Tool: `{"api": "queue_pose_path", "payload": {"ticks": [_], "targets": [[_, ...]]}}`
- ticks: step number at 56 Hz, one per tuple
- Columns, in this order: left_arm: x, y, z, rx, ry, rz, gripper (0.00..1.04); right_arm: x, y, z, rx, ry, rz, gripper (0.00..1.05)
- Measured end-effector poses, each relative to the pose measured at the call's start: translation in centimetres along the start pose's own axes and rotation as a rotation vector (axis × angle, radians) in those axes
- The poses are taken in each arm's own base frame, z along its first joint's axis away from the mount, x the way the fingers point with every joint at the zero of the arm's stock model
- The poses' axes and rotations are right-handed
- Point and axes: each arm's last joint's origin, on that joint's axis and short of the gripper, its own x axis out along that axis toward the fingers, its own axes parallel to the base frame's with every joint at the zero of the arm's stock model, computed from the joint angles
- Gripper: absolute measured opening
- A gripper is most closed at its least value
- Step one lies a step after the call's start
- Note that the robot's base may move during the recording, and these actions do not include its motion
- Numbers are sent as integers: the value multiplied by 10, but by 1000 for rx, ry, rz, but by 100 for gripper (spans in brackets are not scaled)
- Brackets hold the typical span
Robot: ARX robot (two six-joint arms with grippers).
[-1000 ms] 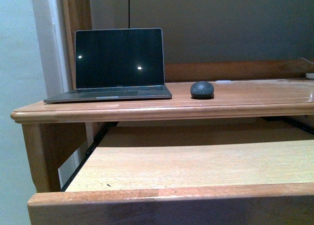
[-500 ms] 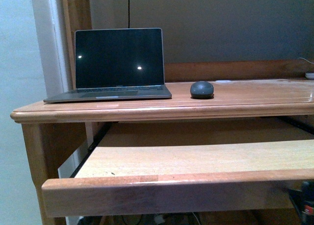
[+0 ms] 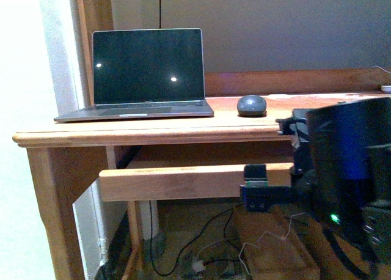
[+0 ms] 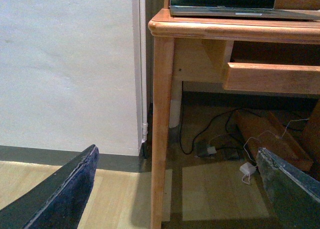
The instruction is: Place mouse
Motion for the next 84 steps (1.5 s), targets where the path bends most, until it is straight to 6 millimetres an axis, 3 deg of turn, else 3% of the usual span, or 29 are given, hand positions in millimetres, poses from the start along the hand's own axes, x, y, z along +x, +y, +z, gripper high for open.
{"api": "queue_pose_path", "payload": {"ticks": [11, 21, 36, 46, 56, 62, 68, 71, 75, 80, 84], "targets": [[0, 0, 0, 0, 0, 0, 97, 13, 16, 3, -10, -1, 1, 97], [0, 0, 0, 0, 0, 0, 97, 3, 8, -4, 18, 17, 1, 97], [0, 0, 0, 0, 0, 0, 97, -87, -60, 7, 157, 10, 1, 97], [0, 0, 0, 0, 0, 0, 97, -145, -103, -10, 228, 30, -40, 97], [0, 0, 0, 0, 0, 0, 97, -198, -121, -31, 263, 38, -95, 97], [0, 0, 0, 0, 0, 0, 97, -240, -124, -59, 266, 49, -184, 97], [0, 0, 0, 0, 0, 0, 97, -258, -123, -67, 279, -3, -219, 97], [0, 0, 0, 0, 0, 0, 97, -259, -123, -67, 293, -62, -91, 90], [0, 0, 0, 1, 0, 0, 97, -262, -125, -60, 151, -168, 91, 73], [0, 0, 0, 1, 0, 0, 97, -263, -133, -58, 31, -205, 110, 51], [0, 0, 0, 1, 1, 0, 97, -262, -136, -58, 1, -199, 103, 38]]}}
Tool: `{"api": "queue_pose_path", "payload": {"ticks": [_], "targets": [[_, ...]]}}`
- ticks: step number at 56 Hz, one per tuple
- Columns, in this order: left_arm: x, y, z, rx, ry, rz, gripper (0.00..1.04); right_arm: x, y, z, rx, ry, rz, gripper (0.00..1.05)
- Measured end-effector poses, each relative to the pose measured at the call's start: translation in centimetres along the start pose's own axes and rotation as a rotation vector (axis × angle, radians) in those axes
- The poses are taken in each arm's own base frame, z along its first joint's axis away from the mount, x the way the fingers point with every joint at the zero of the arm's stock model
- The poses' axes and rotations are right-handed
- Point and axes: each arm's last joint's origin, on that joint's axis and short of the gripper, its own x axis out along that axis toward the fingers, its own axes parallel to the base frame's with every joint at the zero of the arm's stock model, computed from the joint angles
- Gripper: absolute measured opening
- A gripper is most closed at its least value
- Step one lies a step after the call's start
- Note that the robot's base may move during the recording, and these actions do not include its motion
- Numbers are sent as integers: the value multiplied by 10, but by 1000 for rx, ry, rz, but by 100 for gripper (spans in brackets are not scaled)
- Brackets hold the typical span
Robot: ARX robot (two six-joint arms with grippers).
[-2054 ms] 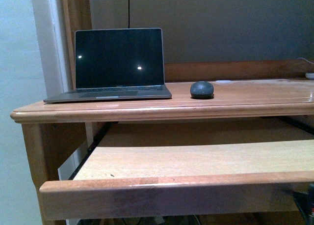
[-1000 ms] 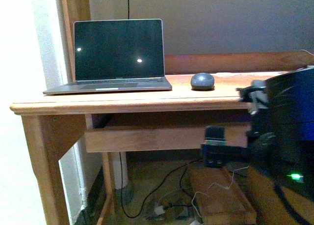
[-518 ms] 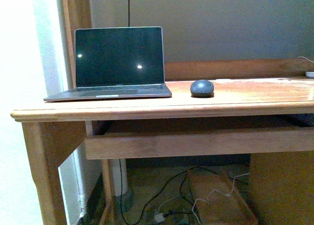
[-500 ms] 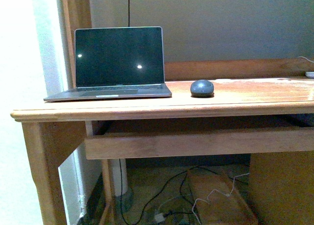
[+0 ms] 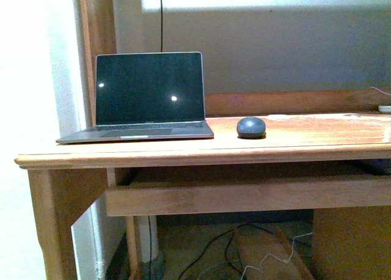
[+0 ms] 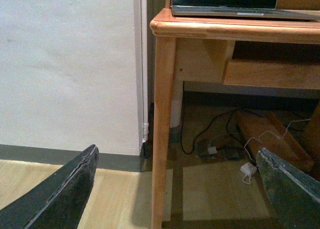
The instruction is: Place mouse
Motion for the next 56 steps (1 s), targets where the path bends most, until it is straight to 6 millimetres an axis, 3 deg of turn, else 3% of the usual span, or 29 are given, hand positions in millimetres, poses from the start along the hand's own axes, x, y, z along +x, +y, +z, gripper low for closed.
{"api": "queue_pose_path", "payload": {"ticks": [13, 39, 46, 56], "targets": [[0, 0, 0, 0, 0, 0, 97, 0, -10, 0, -28, -2, 28, 2], [0, 0, 0, 0, 0, 0, 97, 0, -16, 1, -32, -6, -10, 3], [0, 0, 0, 0, 0, 0, 97, 0, -16, 1, -33, -6, -11, 32], [0, 0, 0, 0, 0, 0, 97, 0, -16, 1, -33, -6, -11, 60]]}}
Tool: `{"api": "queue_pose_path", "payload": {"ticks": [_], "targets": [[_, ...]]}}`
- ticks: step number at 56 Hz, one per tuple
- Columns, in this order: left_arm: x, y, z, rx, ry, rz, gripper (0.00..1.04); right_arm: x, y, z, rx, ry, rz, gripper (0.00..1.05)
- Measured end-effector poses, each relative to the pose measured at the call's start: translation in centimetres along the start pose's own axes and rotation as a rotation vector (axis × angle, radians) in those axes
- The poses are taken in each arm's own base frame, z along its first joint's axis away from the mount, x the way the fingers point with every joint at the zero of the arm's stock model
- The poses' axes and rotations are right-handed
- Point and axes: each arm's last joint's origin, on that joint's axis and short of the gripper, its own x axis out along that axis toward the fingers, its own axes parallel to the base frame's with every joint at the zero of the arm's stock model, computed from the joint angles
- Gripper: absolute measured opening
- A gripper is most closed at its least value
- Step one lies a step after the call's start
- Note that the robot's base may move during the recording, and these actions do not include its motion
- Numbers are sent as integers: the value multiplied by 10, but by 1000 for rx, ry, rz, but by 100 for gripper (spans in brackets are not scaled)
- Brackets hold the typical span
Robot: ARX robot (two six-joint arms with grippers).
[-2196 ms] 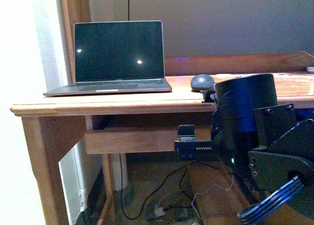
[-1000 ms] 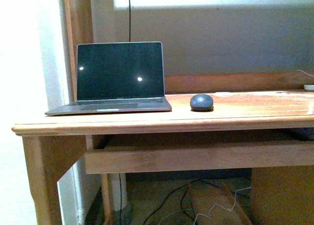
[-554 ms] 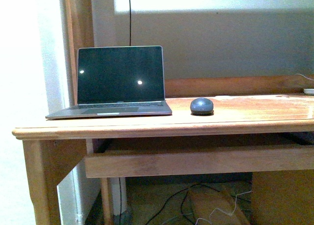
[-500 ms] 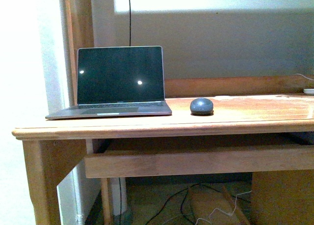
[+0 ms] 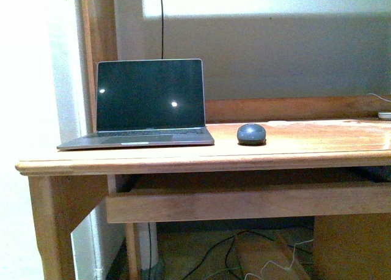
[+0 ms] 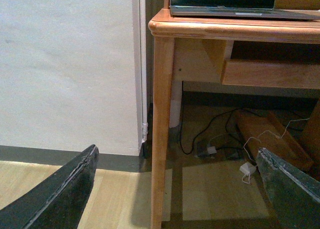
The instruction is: Place mouse
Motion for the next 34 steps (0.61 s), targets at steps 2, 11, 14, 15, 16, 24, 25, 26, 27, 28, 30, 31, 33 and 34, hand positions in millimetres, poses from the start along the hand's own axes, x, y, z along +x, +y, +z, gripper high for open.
{"api": "queue_pose_path", "payload": {"ticks": [2, 11, 14, 15, 16, 24, 25, 26, 27, 28, 30, 31, 33, 34], "targets": [[0, 0, 0, 0, 0, 0, 97, 0, 0, 0, 0, 0, 0, 65], [0, 0, 0, 0, 0, 0, 97, 0, 0, 0, 0, 0, 0, 88], [0, 0, 0, 0, 0, 0, 97, 0, 0, 0, 0, 0, 0, 96], [0, 0, 0, 0, 0, 0, 97, 0, 0, 0, 0, 0, 0, 98], [0, 0, 0, 0, 0, 0, 97, 0, 0, 0, 0, 0, 0, 99], [0, 0, 0, 0, 0, 0, 97, 0, 0, 0, 0, 0, 0, 97], [0, 0, 0, 0, 0, 0, 97, 0, 0, 0, 0, 0, 0, 97], [0, 0, 0, 0, 0, 0, 97, 0, 0, 0, 0, 0, 0, 97], [0, 0, 0, 0, 0, 0, 97, 0, 0, 0, 0, 0, 0, 97], [0, 0, 0, 0, 0, 0, 97, 0, 0, 0, 0, 0, 0, 97], [0, 0, 0, 0, 0, 0, 97, 0, 0, 0, 0, 0, 0, 97], [0, 0, 0, 0, 0, 0, 97, 0, 0, 0, 0, 0, 0, 97], [0, 0, 0, 0, 0, 0, 97, 0, 0, 0, 0, 0, 0, 97], [0, 0, 0, 0, 0, 0, 97, 0, 0, 0, 0, 0, 0, 97]]}}
